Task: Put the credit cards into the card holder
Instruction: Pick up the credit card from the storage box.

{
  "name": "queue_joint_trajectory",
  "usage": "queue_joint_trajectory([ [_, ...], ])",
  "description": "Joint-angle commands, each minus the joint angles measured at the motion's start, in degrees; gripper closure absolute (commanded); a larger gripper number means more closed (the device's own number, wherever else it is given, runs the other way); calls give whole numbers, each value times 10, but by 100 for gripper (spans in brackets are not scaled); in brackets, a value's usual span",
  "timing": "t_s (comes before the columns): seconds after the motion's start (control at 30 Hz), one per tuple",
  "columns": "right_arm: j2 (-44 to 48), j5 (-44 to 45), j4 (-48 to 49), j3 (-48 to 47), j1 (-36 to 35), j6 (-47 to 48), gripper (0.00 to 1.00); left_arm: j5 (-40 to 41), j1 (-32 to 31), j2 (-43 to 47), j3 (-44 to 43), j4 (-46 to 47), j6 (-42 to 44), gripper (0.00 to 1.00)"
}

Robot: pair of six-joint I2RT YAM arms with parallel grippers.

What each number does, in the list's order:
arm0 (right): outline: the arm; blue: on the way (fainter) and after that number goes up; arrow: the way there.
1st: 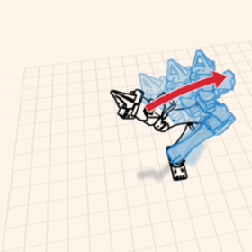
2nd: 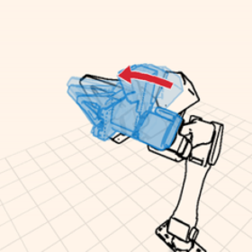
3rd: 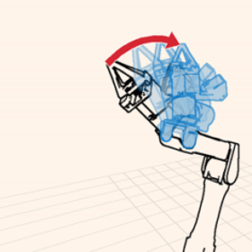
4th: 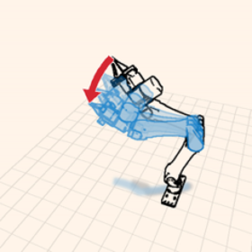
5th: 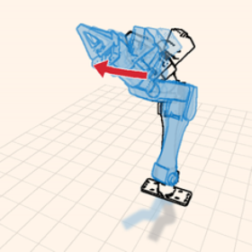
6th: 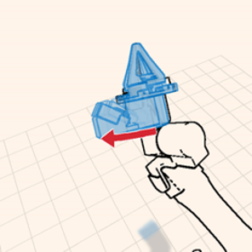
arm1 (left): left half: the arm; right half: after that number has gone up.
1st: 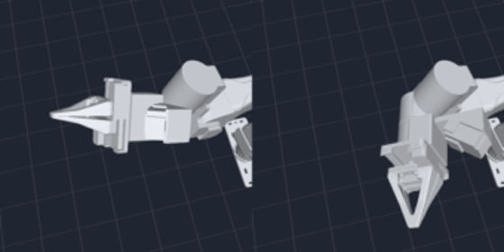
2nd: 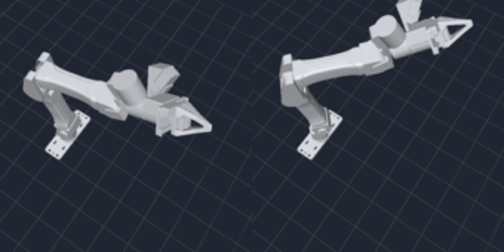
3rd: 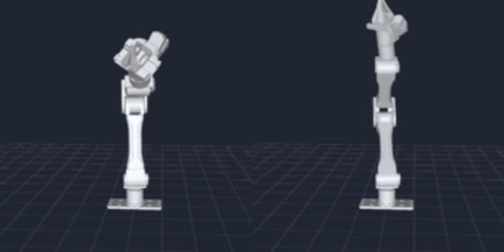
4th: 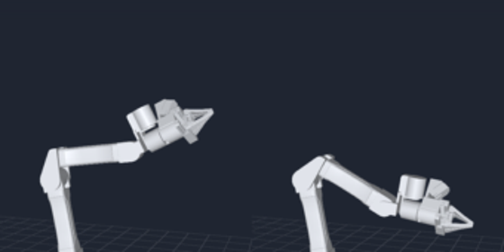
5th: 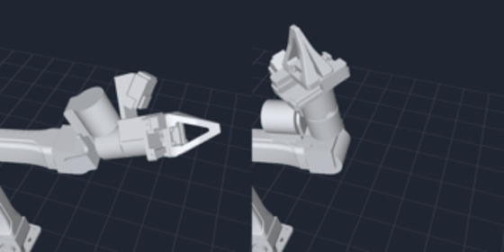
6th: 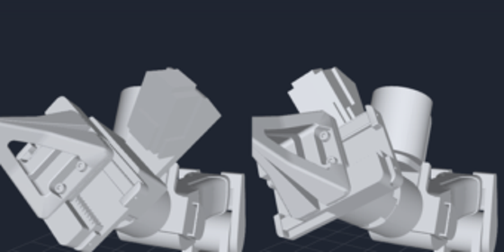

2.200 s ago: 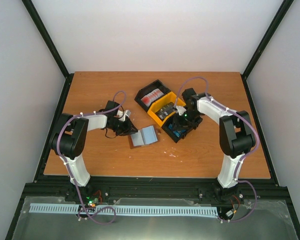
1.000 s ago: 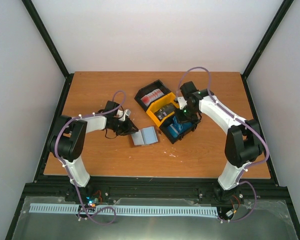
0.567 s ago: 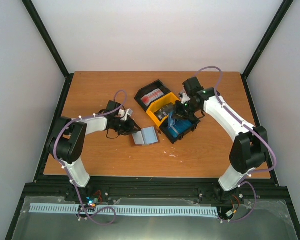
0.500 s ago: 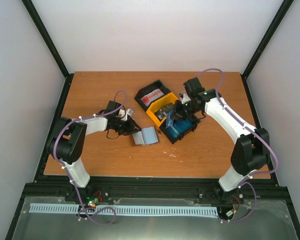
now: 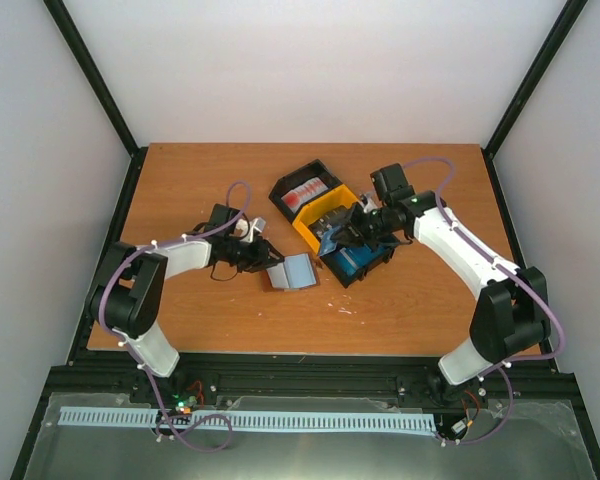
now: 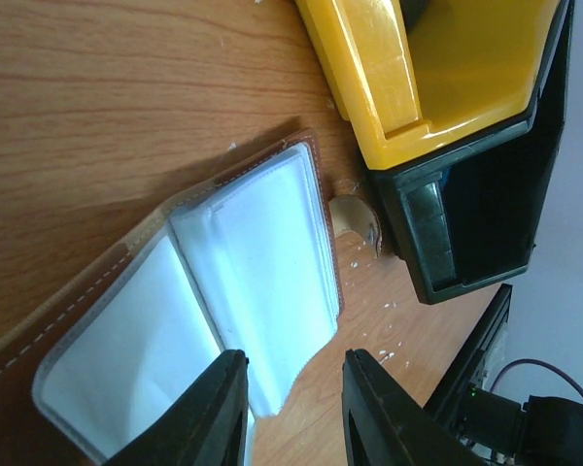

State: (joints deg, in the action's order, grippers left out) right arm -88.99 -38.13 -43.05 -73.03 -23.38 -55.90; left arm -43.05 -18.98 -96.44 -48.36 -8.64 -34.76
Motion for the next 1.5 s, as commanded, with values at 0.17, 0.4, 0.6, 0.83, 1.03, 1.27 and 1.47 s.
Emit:
queue_joint_trajectory([
  [0.17,-21,-29,70,0,-70,58,97,-28,-3,26,34,35,-35,69],
  [0.4,-88,30,157,18,-124,186,97,-24,-2,30,59,52,-61,57],
  [0.6,-135,47,192,30,-131,230,97,11,-1,48,72,64,-86,58],
  [0.83,-161,4,250,27,-132,199,97,5,6,82,112,130,-129,50],
  [1.03,-194,-46,291,29,-132,170,97,-36,10,71,144,213,-189,46],
  [1.27,-198,-109,352,59,-131,130,97,-73,15,85,204,334,-280,48],
  [1.47,-201,-146,398,80,-130,90,97,-95,19,103,229,390,-346,57],
])
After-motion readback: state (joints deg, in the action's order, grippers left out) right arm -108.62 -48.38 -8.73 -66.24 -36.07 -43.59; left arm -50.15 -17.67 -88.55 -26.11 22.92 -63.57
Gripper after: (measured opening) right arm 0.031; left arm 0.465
